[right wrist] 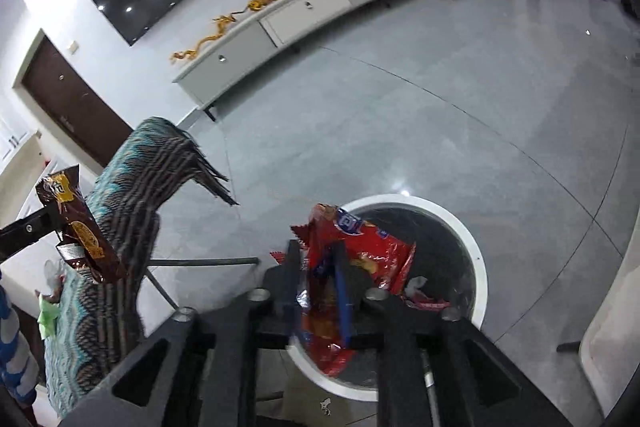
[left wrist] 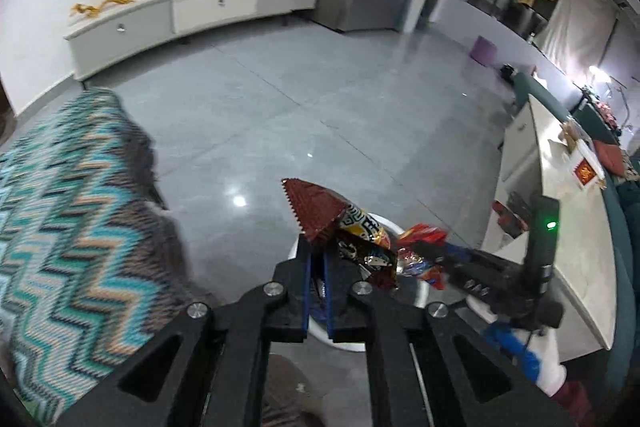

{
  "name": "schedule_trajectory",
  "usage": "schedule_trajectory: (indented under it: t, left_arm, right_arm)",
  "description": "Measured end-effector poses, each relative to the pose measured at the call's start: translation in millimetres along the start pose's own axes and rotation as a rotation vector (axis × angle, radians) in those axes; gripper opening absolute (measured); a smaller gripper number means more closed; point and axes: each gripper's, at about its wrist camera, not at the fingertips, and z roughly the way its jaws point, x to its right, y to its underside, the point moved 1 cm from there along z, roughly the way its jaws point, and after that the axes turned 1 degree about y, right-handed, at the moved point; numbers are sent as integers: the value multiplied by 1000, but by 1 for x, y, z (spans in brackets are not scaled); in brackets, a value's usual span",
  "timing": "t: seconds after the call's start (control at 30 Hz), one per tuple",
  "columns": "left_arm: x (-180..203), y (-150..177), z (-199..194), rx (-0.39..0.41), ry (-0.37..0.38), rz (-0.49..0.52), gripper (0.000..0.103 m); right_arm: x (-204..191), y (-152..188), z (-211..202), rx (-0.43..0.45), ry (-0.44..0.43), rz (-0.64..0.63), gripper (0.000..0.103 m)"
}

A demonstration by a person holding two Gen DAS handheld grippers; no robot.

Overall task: Collect trash
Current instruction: 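Carry both wrappers over the black bin and open both tools to drop them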

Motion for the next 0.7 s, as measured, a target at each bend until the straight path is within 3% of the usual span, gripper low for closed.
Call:
schedule_trajectory:
  t: [0.07,0.37,0.7]
  left_arm:
    - [7,-3,10,-14,13,5,6]
    - [23,-8,32,-68,86,-7,6]
    - [34,-5,35,-85,116,-30,7]
  right_arm:
    - [5,0,3,-5,9,4,39]
    - [15,3,-4,1,35,32,40]
    - [16,7,-53,83,78,42,40]
